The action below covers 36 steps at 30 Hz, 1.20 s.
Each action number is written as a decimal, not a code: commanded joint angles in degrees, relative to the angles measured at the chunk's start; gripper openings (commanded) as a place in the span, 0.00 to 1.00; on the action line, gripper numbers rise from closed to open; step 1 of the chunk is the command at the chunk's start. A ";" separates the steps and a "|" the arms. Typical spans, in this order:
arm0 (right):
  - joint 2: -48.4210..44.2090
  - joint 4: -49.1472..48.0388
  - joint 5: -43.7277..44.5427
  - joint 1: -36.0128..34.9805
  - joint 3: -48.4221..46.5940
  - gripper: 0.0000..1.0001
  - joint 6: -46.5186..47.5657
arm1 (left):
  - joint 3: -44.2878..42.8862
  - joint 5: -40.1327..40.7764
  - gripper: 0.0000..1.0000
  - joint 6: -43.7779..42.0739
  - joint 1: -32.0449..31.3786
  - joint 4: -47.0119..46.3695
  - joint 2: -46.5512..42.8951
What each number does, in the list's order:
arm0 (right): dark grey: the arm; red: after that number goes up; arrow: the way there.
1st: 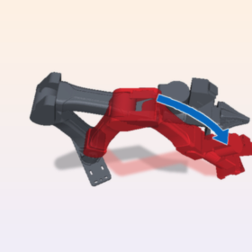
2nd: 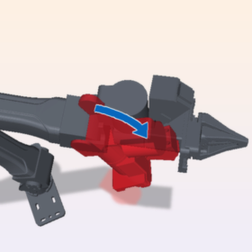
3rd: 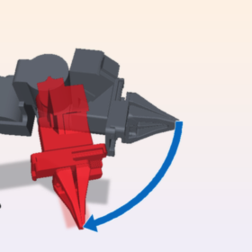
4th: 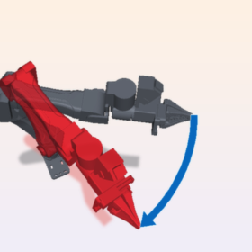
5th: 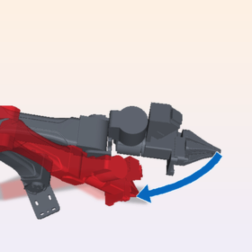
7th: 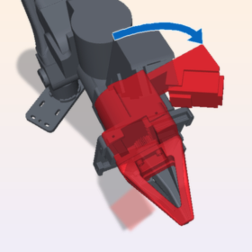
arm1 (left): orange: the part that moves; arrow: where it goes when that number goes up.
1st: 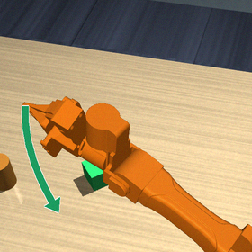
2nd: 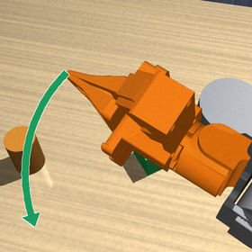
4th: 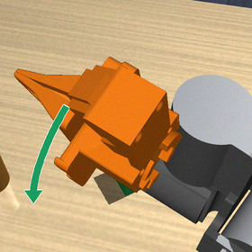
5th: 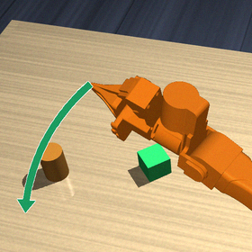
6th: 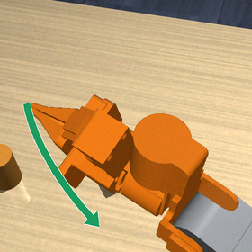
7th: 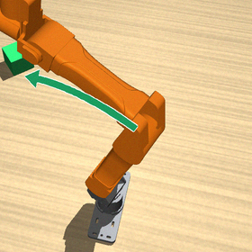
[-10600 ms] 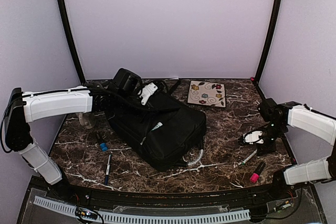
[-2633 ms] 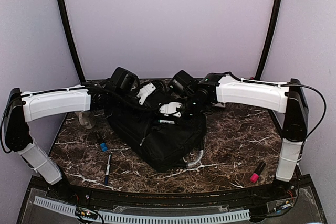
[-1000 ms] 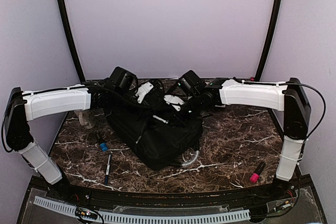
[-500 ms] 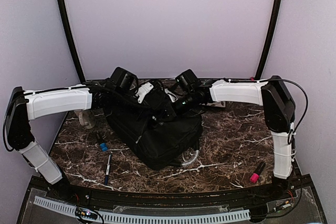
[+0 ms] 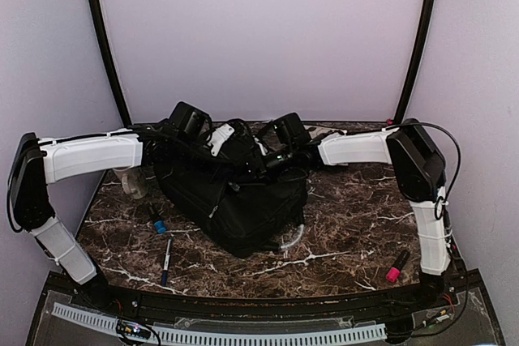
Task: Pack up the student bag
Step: Adjust the pen in the second largest pocket of the bag, then pick up the pen from the corner of the board.
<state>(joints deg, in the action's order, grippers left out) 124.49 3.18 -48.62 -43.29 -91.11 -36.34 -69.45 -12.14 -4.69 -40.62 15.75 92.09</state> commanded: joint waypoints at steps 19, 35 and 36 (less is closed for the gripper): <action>-38.53 26.24 36.06 7.65 27.25 0.70 59.64 | -1.30 -4.56 0.00 -0.08 -1.30 -0.41 -0.84; -58.61 52.96 42.83 20.66 42.24 0.90 103.35 | -2.06 -4.97 0.00 -0.21 -1.30 0.28 0.28; -59.49 53.24 45.26 20.68 43.93 0.89 104.70 | -2.15 -5.07 0.00 -0.23 -1.31 0.39 0.32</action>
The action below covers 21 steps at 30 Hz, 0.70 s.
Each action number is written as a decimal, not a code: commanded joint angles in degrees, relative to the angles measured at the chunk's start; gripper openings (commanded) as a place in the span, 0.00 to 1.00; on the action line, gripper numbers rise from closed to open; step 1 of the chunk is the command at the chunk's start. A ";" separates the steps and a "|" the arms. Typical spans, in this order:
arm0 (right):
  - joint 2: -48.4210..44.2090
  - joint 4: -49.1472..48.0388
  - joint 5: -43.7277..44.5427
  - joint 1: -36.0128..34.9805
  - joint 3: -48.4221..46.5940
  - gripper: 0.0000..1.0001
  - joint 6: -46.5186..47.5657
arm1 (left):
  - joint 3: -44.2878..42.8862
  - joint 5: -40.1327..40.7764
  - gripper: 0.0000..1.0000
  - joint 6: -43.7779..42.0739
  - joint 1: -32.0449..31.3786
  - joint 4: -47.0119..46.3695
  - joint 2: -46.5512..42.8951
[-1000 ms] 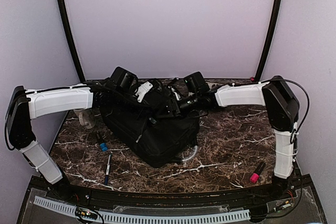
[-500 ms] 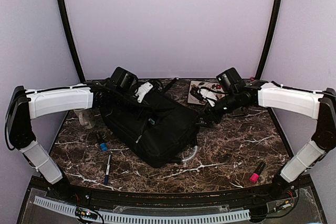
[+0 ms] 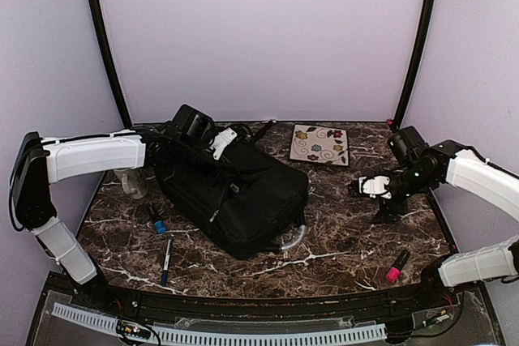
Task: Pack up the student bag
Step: Pick up the pen from the corner of the board.
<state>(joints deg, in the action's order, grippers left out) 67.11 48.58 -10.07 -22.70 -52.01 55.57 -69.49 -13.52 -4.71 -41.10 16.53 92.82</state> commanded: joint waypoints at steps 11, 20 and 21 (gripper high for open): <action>-19.78 9.12 20.80 -8.74 23.62 0.92 24.72 | -2.03 -3.62 0.00 -0.12 -0.84 -0.63 -0.47; -19.39 8.24 21.61 -10.18 27.70 0.79 23.69 | -2.14 -3.71 0.00 -0.04 -0.83 -0.63 -0.05; -18.45 8.22 21.00 -10.22 27.51 0.79 22.88 | -2.09 -3.71 0.00 -0.04 -0.83 -0.62 -0.09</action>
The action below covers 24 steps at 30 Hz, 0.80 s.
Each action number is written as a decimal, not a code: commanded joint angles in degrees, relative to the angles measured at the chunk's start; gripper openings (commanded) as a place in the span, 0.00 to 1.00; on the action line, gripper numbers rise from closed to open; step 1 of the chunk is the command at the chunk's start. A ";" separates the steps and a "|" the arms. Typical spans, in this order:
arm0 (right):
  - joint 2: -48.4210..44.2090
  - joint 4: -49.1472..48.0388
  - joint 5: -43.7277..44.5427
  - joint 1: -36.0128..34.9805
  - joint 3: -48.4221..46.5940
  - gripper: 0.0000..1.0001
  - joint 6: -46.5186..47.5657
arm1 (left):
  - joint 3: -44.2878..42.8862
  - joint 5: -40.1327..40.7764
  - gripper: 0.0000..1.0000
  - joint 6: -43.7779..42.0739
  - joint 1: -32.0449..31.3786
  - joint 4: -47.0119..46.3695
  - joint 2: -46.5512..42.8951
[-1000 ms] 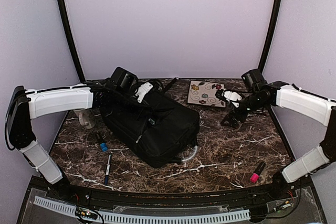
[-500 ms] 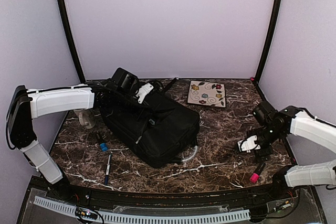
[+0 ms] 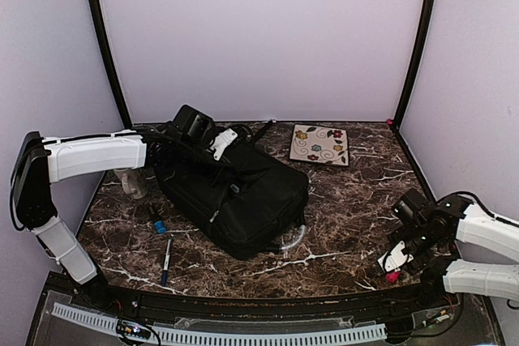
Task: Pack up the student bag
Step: Pick up the pen from the corner of the board, then place the pen at the center of the board.
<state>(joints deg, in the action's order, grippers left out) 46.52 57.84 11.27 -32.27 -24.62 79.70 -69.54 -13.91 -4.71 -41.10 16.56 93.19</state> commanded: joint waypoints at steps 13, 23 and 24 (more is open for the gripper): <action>24.97 -7.30 -12.22 -0.89 -11.76 0.29 -25.80 | -2.27 -3.25 0.00 -0.07 -0.82 -0.21 -0.72; 37.76 -11.98 -15.94 -0.69 -26.74 0.22 -45.56 | -2.36 -3.80 0.00 -0.08 -0.83 -0.02 -1.21; 38.03 -12.42 -15.58 -0.76 -26.48 0.23 -45.89 | -2.33 -3.84 0.00 -0.12 -0.90 0.06 -1.31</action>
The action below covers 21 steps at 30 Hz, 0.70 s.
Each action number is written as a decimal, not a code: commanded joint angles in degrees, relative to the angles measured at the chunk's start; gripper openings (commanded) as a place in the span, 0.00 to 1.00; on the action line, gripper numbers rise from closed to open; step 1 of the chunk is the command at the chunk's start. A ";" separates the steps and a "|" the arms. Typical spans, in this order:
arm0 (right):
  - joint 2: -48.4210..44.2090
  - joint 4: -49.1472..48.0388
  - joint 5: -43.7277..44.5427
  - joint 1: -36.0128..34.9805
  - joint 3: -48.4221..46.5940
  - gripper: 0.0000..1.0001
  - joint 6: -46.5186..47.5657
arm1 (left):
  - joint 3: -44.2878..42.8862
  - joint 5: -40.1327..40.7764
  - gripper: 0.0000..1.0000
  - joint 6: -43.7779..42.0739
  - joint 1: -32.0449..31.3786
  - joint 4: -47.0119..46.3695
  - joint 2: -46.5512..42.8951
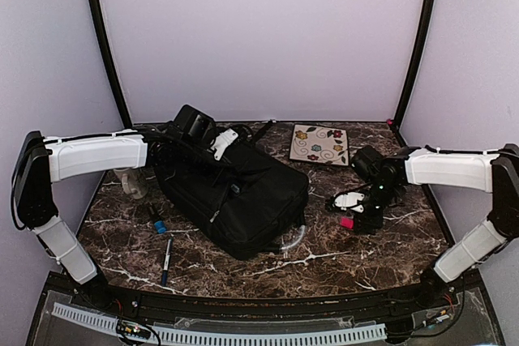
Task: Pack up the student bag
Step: Place the pen at the center of the board.
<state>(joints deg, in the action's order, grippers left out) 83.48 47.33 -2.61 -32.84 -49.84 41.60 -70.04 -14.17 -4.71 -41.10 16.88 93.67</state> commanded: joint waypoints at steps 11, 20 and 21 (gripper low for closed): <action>3.70 -4.60 -0.46 2.64 3.62 0.37 -13.10 | -1.94 -4.29 0.00 -0.10 -0.83 -0.10 -1.68; -2.01 -1.67 3.23 6.02 8.93 0.41 -11.14 | -1.99 -4.07 0.00 -0.21 -0.84 -0.08 -1.90; -1.83 -1.82 3.42 6.27 8.88 0.40 -11.06 | -2.02 -4.12 0.00 -0.21 -0.87 -0.05 -1.87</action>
<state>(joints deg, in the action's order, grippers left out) 82.72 43.79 -1.21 -27.77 -42.00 30.20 -70.06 -14.39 -4.71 -41.10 16.95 93.67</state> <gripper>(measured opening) 0.417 0.016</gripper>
